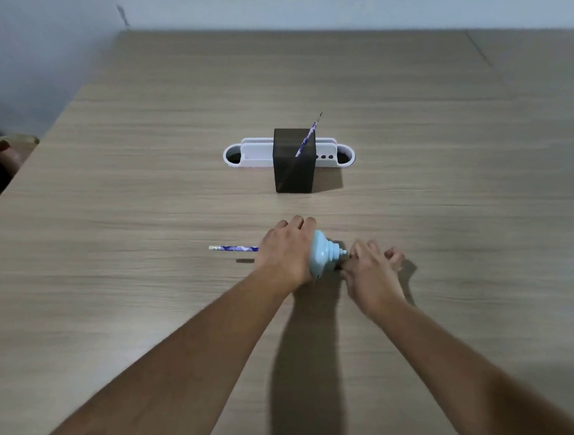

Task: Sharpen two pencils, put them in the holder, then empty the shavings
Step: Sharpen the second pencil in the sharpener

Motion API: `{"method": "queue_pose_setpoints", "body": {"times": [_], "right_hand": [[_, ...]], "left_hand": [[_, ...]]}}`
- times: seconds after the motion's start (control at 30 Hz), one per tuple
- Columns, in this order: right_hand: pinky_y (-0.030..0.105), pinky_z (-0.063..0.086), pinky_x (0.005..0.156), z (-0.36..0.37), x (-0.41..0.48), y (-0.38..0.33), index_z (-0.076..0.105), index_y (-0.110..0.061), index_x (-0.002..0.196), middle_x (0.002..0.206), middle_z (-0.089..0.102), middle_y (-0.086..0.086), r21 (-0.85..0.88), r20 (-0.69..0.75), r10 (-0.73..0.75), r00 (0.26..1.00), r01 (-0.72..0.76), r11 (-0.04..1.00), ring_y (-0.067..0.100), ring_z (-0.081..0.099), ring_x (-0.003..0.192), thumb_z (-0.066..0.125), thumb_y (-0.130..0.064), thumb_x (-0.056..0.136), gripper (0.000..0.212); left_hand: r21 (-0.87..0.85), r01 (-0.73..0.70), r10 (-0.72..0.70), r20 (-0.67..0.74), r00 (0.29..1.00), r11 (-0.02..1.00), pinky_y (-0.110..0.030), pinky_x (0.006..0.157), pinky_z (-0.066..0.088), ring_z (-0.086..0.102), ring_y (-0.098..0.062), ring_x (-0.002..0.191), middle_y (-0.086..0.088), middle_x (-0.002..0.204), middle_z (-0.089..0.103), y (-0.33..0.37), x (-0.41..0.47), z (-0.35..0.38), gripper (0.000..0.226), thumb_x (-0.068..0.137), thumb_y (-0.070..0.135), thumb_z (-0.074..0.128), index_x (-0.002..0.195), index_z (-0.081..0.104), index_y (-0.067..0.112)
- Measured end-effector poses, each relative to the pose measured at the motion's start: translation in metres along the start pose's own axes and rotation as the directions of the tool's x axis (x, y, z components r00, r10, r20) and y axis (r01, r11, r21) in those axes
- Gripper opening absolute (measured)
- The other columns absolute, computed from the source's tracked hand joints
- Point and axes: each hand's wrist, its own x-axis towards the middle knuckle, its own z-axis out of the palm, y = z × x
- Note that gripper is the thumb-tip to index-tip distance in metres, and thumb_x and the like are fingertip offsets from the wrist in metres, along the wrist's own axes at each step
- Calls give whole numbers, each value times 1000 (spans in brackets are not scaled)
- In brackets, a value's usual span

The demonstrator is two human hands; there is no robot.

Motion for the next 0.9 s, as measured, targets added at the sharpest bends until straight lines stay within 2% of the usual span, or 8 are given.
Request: {"method": "queue_pose_setpoints", "body": {"times": [0.1, 0.2, 0.27, 0.4, 0.53, 0.67, 0.73, 0.9], "right_hand": [[28, -1, 69, -24, -25, 3, 70, -30, 61, 72, 50, -7, -30, -98, -85, 992, 82, 996, 16, 46, 78, 79, -34, 63, 10], [27, 0, 70, -57, -5, 7, 72, -31, 69, 77, 47, -8, -43, -234, -157, 959, 151, 988, 19, 49, 85, 75, -34, 68, 4], [30, 6, 70, -66, 22, 4, 73, -33, 79, 84, 51, -5, -27, -287, -101, 953, 97, 995, 22, 49, 93, 68, -32, 77, 5], [37, 13, 81, -35, 57, 4, 69, -35, 98, 102, 54, -2, 44, -139, 54, 989, -48, 998, 21, 42, 105, 54, -33, 88, 18], [40, 29, 84, 8, 24, 9, 68, -16, 92, 98, 56, 9, 97, -6, 22, 1000, -21, 995, 31, 48, 103, 57, -17, 84, 14], [38, 33, 73, -19, -18, 11, 74, -24, 79, 73, 54, 0, 224, -112, -140, 984, 162, 961, 23, 52, 78, 62, -30, 77, 14], [37, 28, 77, -49, -7, 12, 74, -28, 84, 73, 50, -6, 210, -213, -165, 963, 210, 955, 20, 48, 82, 61, -31, 80, 14], [40, 26, 93, -39, 63, 11, 67, -31, 108, 95, 51, -6, 297, -30, 89, 996, -76, 952, 21, 44, 109, 55, -35, 88, 23]], "left_hand": [[2, 3, -3, 11, 1000, 1000, -37, 91, 44, 50, -27, 111, -6, 125, 50, 0, 1, 0, 79, 60, 31, 84, 124, 40, 14], [-2, -10, 10, 14, 1000, 1000, -37, 91, 44, 50, -28, 110, -7, 125, 51, -3, 1, -1, 79, 61, 33, 83, 124, 40, 13], [3, -31, 31, 17, 999, 1000, -38, 89, 44, 50, -28, 108, -7, 123, 52, -4, 1, -2, 77, 60, 33, 84, 121, 41, 13], [0, -14, 14, 12, 1000, 1000, -39, 90, 44, 50, -28, 109, -6, 123, 52, -2, 2, -3, 79, 58, 34, 85, 120, 41, 15], [-21, -1, 0, -13, 1000, 1000, -37, 88, 44, 50, -26, 107, -5, 122, 51, -2, 2, -1, 78, 58, 33, 84, 120, 41, 14], [-4, -5, 5, -14, 1000, 1000, -37, 91, 44, 50, -27, 108, -6, 123, 51, -3, 3, 2, 80, 58, 32, 85, 122, 40, 12], [1, -21, 21, -1, 1000, 1000, -37, 91, 44, 50, -27, 108, -7, 124, 51, -5, 5, 2, 80, 59, 32, 85, 122, 40, 12], [-29, -18, 18, 13, 1000, 999, -37, 90, 43, 49, -27, 108, -5, 124, 51, -5, 4, -1, 78, 58, 33, 85, 121, 41, 15]]}}
